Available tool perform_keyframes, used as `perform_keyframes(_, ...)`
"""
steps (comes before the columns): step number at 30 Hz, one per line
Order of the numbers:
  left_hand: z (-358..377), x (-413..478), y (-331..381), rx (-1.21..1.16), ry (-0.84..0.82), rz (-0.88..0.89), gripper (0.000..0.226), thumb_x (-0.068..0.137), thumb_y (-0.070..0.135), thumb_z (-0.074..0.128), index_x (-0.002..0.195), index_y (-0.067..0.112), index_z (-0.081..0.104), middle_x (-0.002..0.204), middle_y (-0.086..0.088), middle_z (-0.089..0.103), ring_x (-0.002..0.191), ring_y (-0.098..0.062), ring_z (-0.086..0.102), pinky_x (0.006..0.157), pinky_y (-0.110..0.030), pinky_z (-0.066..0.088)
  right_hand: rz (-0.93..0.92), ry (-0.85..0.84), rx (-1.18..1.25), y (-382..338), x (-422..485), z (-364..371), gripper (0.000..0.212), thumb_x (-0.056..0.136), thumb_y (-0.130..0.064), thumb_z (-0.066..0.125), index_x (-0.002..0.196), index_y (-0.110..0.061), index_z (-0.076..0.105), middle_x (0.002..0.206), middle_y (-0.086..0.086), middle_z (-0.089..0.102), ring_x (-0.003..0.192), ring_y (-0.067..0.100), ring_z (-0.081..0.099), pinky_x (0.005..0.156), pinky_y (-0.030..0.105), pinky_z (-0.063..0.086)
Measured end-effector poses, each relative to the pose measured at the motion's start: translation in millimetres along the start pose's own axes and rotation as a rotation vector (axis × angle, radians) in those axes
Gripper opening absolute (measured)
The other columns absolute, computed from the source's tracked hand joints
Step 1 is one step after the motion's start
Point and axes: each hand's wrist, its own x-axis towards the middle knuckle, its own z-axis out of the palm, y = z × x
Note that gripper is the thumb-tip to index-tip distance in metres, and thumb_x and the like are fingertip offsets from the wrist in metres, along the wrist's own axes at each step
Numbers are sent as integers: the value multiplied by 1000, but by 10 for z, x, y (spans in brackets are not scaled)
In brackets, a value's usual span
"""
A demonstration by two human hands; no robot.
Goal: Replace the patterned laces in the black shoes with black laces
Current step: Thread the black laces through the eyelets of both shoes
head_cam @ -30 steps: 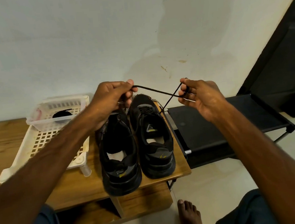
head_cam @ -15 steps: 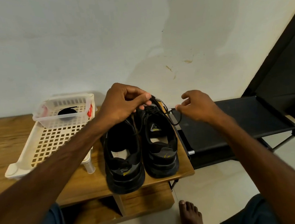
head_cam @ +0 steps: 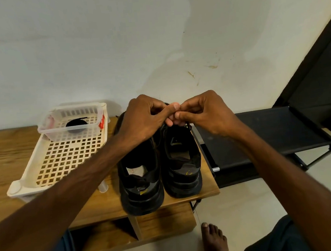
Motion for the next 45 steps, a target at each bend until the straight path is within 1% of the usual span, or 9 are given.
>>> perform_keyframes(12, 36, -80, -41, 492, -39, -181, 29, 75, 54, 83, 68, 29, 70, 57, 16, 64, 59, 1, 62, 64, -21, 50, 167, 184, -82, 95, -30, -95, 9, 88, -13, 80, 95, -8, 79, 76, 3, 77, 64, 6, 74, 64, 14, 58)
perform_keyframes(17, 49, -74, -85, 463, -72, -253, 25, 74, 56, 84, 71, 31, 76, 65, 17, 68, 66, -1, 65, 66, -25, 55, 96, 128, -174, 80, -30, -30, 2, 86, -22, 82, 87, -21, 81, 74, -11, 76, 71, -2, 72, 71, 13, 57)
perform_keyframes(20, 51, -71, -74, 455, -74, -274, 22, 75, 53, 84, 76, 32, 79, 71, 17, 69, 69, -2, 64, 58, -21, 46, 96, 27, -226, 82, -7, 52, 4, 83, -24, 84, 87, -23, 82, 80, -13, 76, 73, -9, 68, 63, 2, 47)
perform_keyframes(24, 52, -56, -53, 415, -62, -331, 18, 74, 46, 87, 74, 29, 80, 65, 15, 67, 62, -1, 61, 52, -19, 38, 142, -43, -362, 128, 35, 120, 6, 81, -25, 86, 87, -26, 83, 86, -13, 76, 73, -5, 65, 61, 5, 44)
perform_keyframes(29, -5, -31, -28, 346, -86, -416, 23, 70, 44, 91, 70, 24, 80, 58, 10, 67, 58, -4, 62, 49, -18, 36, 168, -62, -334, 128, 21, 58, 5, 82, -22, 85, 86, -23, 83, 68, -19, 67, 58, -14, 58, 52, 3, 40)
perform_keyframes(35, -70, -25, -28, 237, -143, -475, 21, 71, 40, 91, 72, 21, 81, 63, 7, 74, 73, -10, 73, 76, -32, 60, 145, -22, -351, 100, 24, 118, 2, 82, -24, 83, 84, -25, 83, 95, -9, 76, 96, 4, 66, 79, 12, 50)
perform_keyframes(37, -81, -35, -29, 211, -148, -481, 19, 73, 38, 90, 73, 21, 82, 64, 7, 74, 73, -9, 73, 80, -33, 60, 121, -15, -362, 52, 20, 169, 4, 83, -23, 82, 86, -24, 84, 103, -4, 75, 102, 7, 64, 72, 0, 41)
perform_keyframes(41, -101, -32, -17, 176, -157, -507, 15, 76, 33, 88, 76, 19, 82, 64, 7, 74, 74, -8, 73, 85, -35, 60, 84, 0, -403, 0, 28, 269, 8, 85, -24, 80, 91, -23, 84, 125, 0, 68, 118, 0, 51, 80, 11, 34)
perform_keyframes(45, -107, -30, -7, 149, -166, -525, 15, 77, 32, 87, 76, 19, 82, 65, 7, 74, 76, -9, 74, 87, -37, 60, 79, -13, -348, 14, 36, 241, 8, 85, -23, 79, 92, -22, 84, 122, -2, 70, 111, -9, 42, 72, -1, 28)
